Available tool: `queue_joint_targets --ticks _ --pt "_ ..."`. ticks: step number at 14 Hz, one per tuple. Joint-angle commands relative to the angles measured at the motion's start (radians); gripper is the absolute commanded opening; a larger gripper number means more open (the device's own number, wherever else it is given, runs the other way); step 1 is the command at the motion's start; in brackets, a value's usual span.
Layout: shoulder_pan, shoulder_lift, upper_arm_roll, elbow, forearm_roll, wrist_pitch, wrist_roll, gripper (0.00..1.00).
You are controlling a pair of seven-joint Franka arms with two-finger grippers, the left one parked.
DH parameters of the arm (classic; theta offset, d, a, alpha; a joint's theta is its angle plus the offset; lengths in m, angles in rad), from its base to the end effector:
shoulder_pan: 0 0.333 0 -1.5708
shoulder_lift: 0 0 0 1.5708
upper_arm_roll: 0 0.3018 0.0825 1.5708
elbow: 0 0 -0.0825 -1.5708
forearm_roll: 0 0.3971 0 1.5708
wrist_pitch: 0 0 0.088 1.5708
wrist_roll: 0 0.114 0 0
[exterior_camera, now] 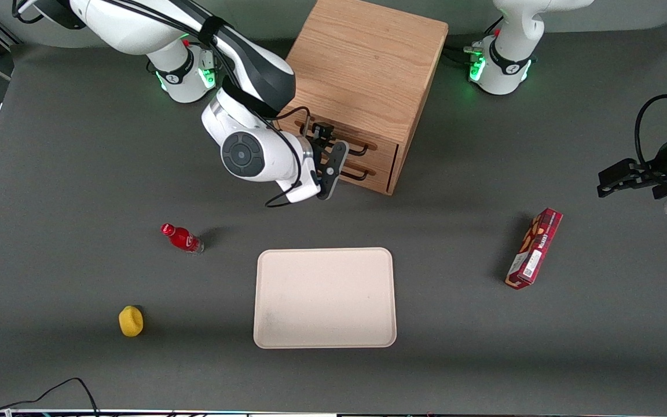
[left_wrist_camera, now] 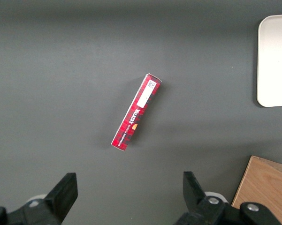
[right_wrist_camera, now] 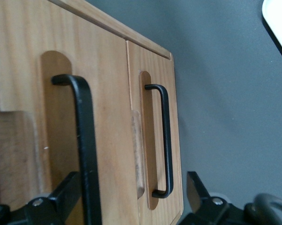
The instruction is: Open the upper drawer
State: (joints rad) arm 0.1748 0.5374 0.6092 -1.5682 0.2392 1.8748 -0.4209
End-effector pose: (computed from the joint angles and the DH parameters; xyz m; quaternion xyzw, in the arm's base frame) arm 0.4970 0.4513 0.3503 -0.8293 -0.4902 0.1158 0.2420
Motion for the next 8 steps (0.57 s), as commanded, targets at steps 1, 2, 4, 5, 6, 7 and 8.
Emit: queue_joint_targets --ticks 1,2,4,5,6,7,8 --pt "0.011 0.036 0.004 0.025 -0.043 0.027 0.033 1.0" --pt "0.011 0.042 0.004 0.03 -0.049 0.029 0.033 1.0" --pt "0.006 0.053 0.003 0.054 -0.05 0.029 0.034 1.0" --pt "0.003 0.065 -0.002 0.078 -0.05 0.029 0.034 1.0" --pt "-0.003 0.079 -0.008 0.106 -0.05 0.02 0.034 1.0" --pt "-0.009 0.091 -0.012 0.131 -0.05 0.015 0.033 1.0" --pt "-0.011 0.098 -0.014 0.149 -0.05 0.009 0.031 1.0"
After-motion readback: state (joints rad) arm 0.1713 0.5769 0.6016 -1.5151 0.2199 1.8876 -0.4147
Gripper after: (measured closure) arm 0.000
